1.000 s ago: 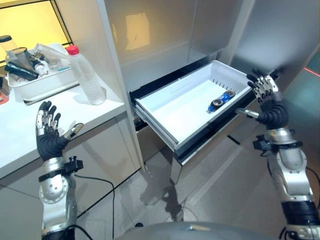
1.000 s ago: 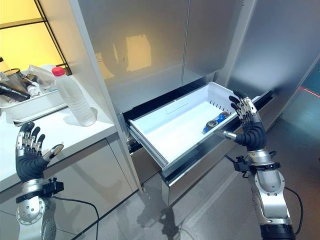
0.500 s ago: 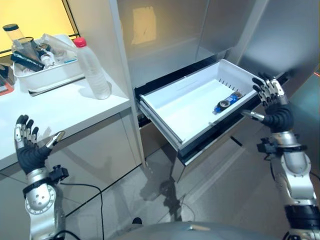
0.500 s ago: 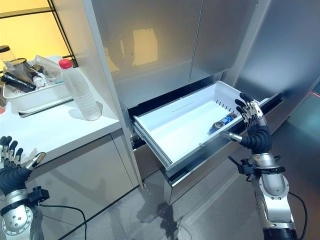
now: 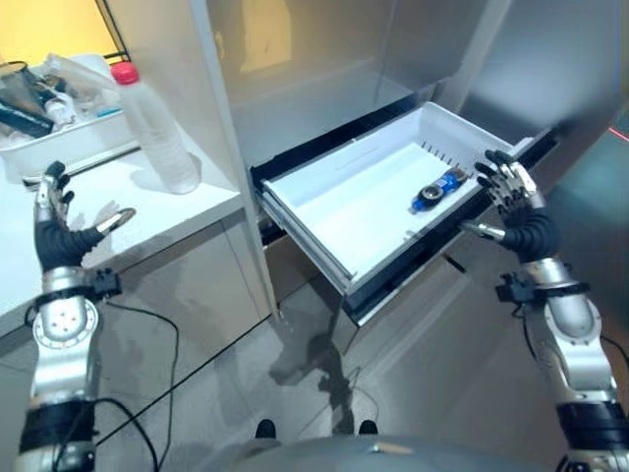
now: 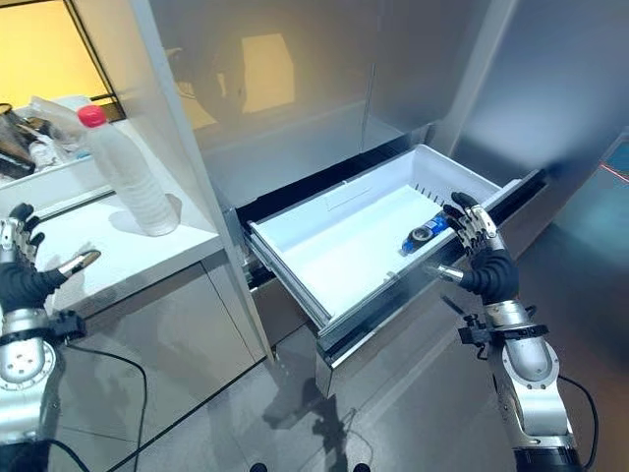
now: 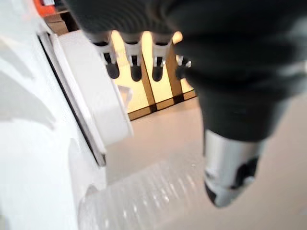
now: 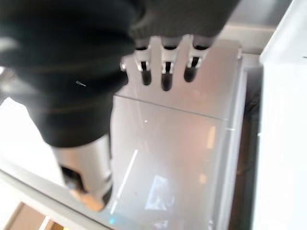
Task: Take the drinks into the refrigerator
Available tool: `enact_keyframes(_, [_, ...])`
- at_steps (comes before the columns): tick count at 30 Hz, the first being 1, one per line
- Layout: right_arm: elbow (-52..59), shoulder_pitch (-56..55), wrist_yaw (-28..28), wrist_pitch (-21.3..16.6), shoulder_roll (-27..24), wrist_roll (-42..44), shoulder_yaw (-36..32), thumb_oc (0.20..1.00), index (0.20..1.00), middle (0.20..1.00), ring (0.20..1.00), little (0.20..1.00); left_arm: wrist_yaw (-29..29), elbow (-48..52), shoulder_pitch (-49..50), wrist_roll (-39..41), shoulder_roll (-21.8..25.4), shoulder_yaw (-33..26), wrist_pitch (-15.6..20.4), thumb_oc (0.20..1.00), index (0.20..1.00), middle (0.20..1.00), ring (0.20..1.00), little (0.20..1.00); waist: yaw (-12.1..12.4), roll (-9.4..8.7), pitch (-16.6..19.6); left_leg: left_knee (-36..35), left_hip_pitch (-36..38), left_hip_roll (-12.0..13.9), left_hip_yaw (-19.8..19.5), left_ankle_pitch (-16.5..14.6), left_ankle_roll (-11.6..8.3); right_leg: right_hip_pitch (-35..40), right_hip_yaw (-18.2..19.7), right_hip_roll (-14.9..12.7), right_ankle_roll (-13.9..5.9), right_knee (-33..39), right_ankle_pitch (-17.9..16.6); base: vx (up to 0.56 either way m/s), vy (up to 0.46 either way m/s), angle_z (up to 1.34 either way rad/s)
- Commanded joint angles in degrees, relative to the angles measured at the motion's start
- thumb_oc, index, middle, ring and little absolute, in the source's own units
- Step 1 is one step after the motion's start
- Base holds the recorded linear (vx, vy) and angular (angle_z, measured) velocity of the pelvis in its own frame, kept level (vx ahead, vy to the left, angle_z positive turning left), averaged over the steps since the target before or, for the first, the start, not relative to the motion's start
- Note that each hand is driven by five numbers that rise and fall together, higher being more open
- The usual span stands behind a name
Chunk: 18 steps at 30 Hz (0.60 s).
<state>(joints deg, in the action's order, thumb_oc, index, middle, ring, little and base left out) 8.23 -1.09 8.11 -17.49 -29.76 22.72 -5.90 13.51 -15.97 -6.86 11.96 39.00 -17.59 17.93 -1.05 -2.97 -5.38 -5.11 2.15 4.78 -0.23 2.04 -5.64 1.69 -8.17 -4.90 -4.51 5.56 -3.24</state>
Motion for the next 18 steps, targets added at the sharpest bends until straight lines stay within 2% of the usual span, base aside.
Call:
enact_keyframes(1, [0.65,5.04,0.14,-2.09,-1.48,2.54,-1.87,1.000,1.000,1.000,1.000,1.000,1.70,-3.03,-6.81,-2.23,4.33,0.82,0.65,1.000,1.000,1.000,1.000,1.000,-1.73,-0.89,-1.97,1.27,3.89,-4.52,-0.82,-7.47,5.99,3.11,-2.26,2.17,0.18,-3.87,7.25,0.02,-0.008,-0.06])
enact_keyframes(6, [1.30,4.07,0.45,-1.93,-1.35,2.64,-2.29,1.000,1.000,1.000,1.000,1.000,1.75,-5.79,-8.80,-1.13,3.52,2.03,-0.45,1.000,1.000,1.000,1.000,1.000,-2.25,-1.36,-1.98,0.75,4.52,-4.21,-0.75,-7.54,5.76,3.37,-2.19,2.52,0.31,-3.88,7.73,0.03,-0.007,-0.02])
enact_keyframes(13, [2.28,3.87,0.42,-2.10,-0.68,2.26,-3.38,1.000,1.000,1.000,1.000,1.000,-0.22,-0.92,-6.95,-2.57,1.26,2.90,-0.89,1.000,1.000,1.000,1.000,1.000,-2.29,-1.44,-2.64,0.63,4.48,-4.05,-1.12,-7.70,5.62,3.26,-2.21,2.66,0.56,-3.91,8.07,0.00,0.000,0.00])
enact_keyframes(18, [2.71,3.56,0.73,-2.10,-0.19,2.48,-3.61,1.000,1.000,1.000,1.000,1.000,0.04,-2.51,-8.85,-2.73,1.29,3.92,-1.39,1.000,1.000,1.000,1.000,1.000,-2.75,-1.15,-2.91,0.56,4.58,-4.00,-1.49,-7.84,5.66,3.28,-2.21,2.88,0.86,-4.21,8.52,0.00,0.000,0.00])
